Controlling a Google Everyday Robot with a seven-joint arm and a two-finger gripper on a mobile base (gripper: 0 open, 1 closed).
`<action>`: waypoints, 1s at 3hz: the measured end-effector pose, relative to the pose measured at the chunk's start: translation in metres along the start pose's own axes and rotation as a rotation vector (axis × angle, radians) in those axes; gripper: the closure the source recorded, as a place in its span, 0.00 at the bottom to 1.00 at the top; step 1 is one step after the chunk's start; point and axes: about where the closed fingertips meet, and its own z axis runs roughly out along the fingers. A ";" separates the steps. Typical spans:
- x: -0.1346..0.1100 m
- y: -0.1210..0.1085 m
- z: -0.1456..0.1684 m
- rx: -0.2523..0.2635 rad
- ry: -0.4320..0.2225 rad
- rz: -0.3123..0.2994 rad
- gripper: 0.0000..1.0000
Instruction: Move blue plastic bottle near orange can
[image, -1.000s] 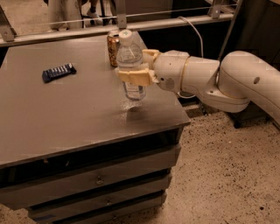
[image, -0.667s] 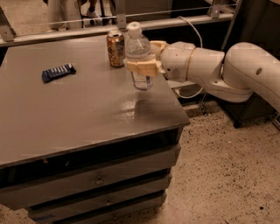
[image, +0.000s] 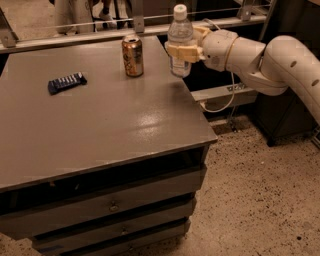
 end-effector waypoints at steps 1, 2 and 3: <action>0.005 -0.026 0.025 0.001 -0.115 0.067 1.00; 0.005 -0.036 0.053 -0.042 -0.172 0.101 1.00; 0.007 -0.037 0.079 -0.113 -0.160 0.114 1.00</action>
Offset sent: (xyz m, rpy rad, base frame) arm 0.0934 0.0485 0.0109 0.2488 -0.0002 0.1720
